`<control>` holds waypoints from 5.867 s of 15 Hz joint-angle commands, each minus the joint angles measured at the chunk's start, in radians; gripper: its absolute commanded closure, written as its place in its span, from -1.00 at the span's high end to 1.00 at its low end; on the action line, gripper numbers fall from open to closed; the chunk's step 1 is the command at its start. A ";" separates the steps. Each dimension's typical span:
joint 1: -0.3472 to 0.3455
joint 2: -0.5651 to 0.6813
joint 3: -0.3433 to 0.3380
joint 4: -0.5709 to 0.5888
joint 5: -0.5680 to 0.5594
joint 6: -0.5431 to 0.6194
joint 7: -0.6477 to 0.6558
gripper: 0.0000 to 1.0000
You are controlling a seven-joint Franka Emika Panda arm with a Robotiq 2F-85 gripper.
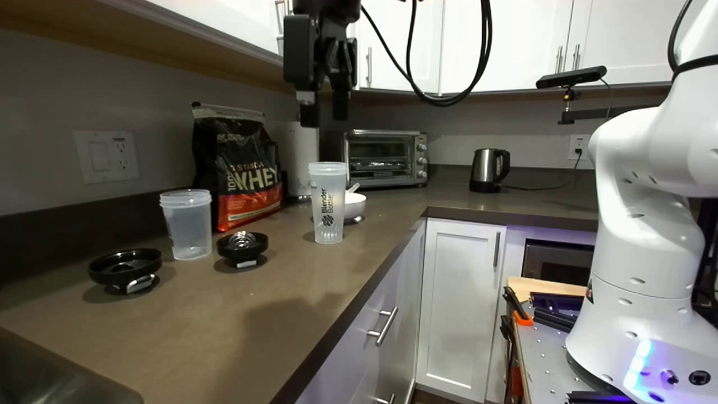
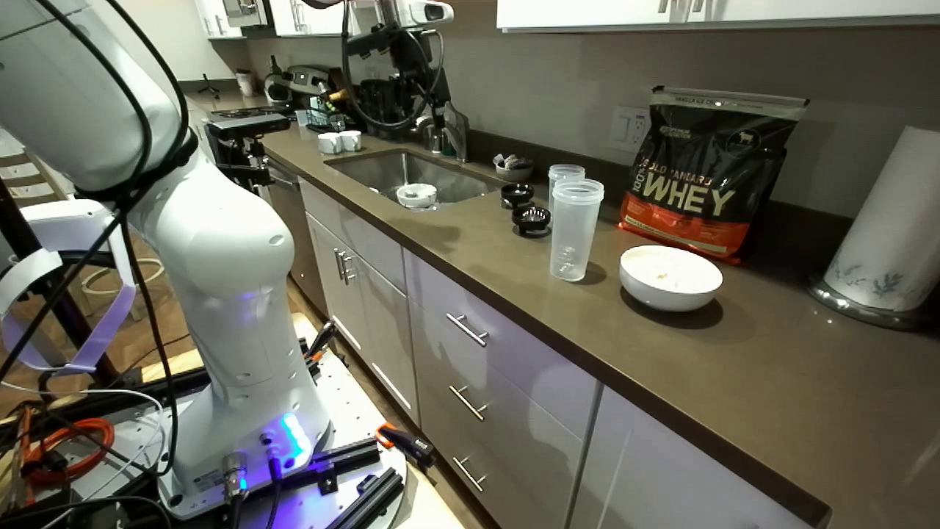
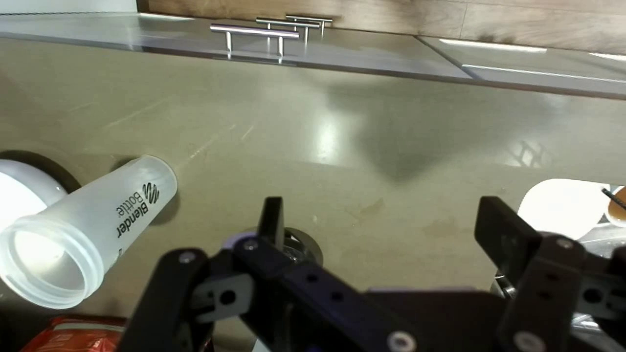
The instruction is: Move the clear bottle on the left forward
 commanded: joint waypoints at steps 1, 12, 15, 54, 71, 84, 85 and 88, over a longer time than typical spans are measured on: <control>0.011 0.002 -0.008 0.003 -0.004 -0.003 0.004 1.00; -0.023 0.002 0.028 -0.054 -0.179 0.303 0.118 1.00; -0.051 -0.005 0.045 -0.114 -0.286 0.415 0.209 1.00; -0.040 0.506 -0.204 0.222 -0.645 0.648 0.486 1.00; 0.073 0.723 -0.366 0.417 -0.669 0.664 0.539 1.00; 0.094 0.761 -0.407 0.442 -0.717 0.660 0.640 0.73; 0.094 0.764 -0.408 0.443 -0.718 0.663 0.650 0.65; 0.095 0.780 -0.410 0.457 -0.713 0.665 0.671 0.88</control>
